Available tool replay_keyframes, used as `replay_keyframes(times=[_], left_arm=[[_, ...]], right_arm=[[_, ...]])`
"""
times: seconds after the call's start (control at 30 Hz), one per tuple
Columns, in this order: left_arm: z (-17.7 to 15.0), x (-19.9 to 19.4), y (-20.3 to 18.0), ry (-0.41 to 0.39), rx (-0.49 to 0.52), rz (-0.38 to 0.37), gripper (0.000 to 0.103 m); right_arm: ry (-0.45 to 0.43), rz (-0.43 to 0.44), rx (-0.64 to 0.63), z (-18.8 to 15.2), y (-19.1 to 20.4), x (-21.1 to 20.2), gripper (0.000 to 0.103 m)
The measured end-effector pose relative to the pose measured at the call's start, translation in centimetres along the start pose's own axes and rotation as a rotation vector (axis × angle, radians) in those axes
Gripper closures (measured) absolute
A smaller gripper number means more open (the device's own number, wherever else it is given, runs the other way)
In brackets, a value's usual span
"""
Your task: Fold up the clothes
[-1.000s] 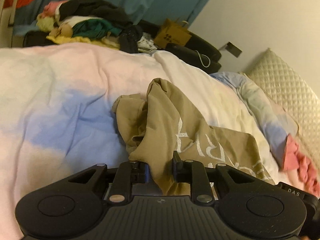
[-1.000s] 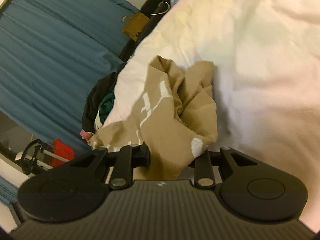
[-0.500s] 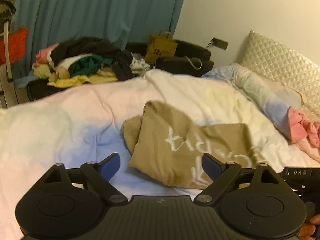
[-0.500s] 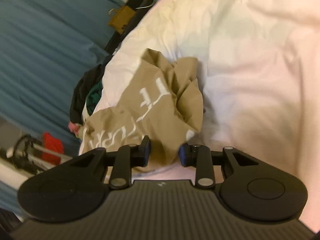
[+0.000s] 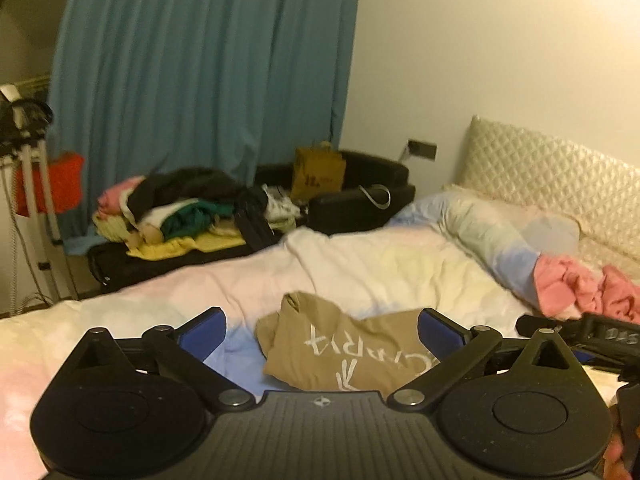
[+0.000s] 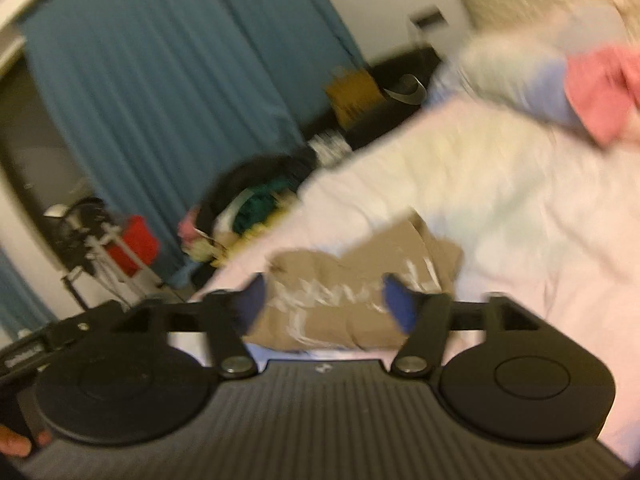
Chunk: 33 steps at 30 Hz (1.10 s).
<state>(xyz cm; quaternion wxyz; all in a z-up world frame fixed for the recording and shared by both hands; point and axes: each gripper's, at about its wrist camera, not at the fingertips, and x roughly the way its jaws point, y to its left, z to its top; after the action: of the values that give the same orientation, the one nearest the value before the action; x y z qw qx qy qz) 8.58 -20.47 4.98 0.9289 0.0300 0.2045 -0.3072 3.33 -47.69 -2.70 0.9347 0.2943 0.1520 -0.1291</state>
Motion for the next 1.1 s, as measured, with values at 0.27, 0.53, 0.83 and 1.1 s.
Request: replay_keyframes(times=[0.27,0.53,0.83,1.1], left_arm=[[1.2,-9.4,-1.2,-0.064,-0.033,0.029,0.0],[1.5,-16.9,-1.6,-0.111,-0.051,0.063,0.0],[-0.1,-22.0,-2.3,-0.119,-0.034,0.093,0.0],[-1.6,-22.4,-1.9,-0.089,-0.035,0.11,0.0]], right_arm=[[-0.111,0.036,-0.168,1.4,5.1,-8.2,0.011],[-0.137,0.055,-0.222,2.2,7.4,-13.8,0.011],[-0.136,0.051,-0.276,0.1,9.1,-16.9,0.011],[-0.116,0.047,-0.305,-2.4,9.9,-17.3,0.011]])
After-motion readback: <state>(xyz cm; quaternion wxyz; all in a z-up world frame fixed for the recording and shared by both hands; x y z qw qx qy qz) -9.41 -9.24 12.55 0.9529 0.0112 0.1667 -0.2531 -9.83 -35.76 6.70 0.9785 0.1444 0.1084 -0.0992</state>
